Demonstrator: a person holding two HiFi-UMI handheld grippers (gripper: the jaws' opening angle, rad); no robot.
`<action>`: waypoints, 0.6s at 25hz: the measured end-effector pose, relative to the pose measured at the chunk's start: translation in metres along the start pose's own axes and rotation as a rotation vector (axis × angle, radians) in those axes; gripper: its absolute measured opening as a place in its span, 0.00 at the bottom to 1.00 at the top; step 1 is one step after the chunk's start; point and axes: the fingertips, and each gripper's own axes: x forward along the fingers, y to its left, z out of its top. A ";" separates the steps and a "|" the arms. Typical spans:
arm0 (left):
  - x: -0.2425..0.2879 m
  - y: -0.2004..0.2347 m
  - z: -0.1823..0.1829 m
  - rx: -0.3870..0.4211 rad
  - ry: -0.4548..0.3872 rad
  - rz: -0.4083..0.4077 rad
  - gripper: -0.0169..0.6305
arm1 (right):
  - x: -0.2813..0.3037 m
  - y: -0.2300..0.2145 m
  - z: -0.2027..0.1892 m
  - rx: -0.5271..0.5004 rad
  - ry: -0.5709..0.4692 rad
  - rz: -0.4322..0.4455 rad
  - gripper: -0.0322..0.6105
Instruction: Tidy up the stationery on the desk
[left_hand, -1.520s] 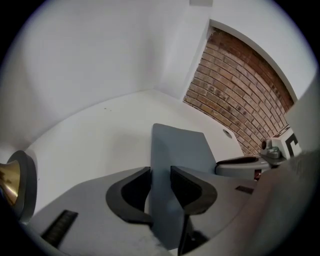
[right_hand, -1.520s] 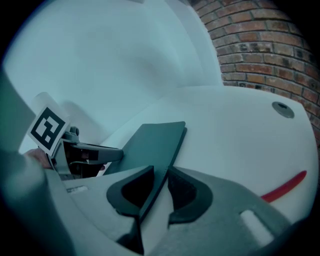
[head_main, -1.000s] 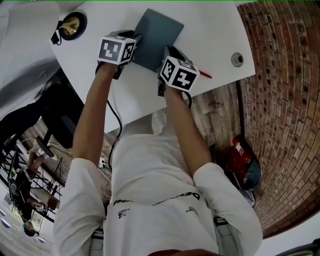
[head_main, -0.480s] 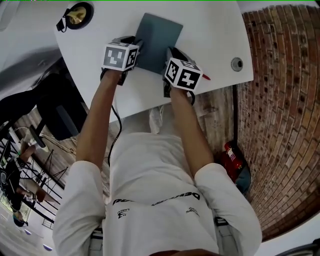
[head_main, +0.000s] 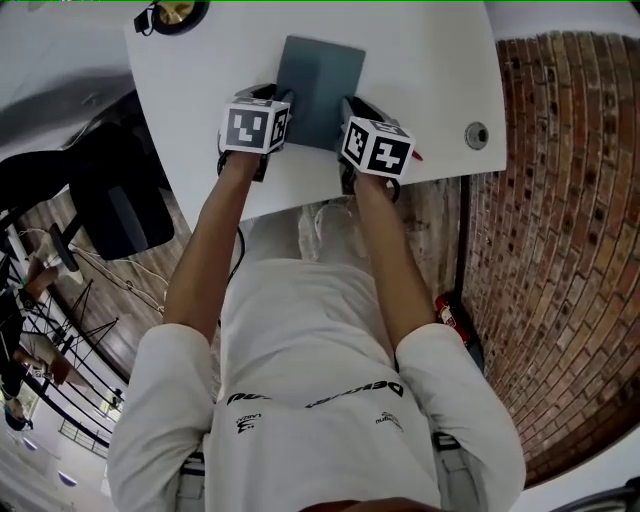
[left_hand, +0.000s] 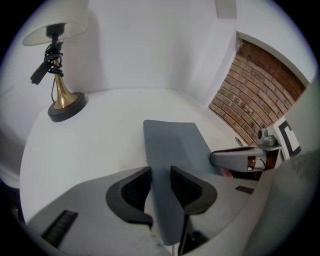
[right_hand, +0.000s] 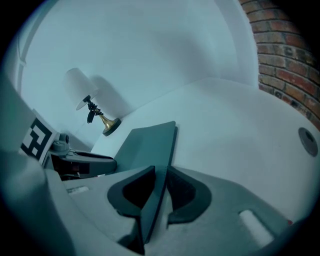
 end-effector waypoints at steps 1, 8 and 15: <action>-0.001 -0.001 -0.004 -0.022 -0.004 0.005 0.22 | 0.000 0.001 -0.002 -0.011 0.009 0.009 0.15; -0.013 -0.007 -0.030 -0.135 -0.028 0.044 0.22 | -0.005 0.007 -0.012 -0.130 0.053 0.075 0.15; -0.025 -0.012 -0.053 -0.232 -0.056 0.085 0.22 | -0.009 0.015 -0.021 -0.228 0.079 0.117 0.15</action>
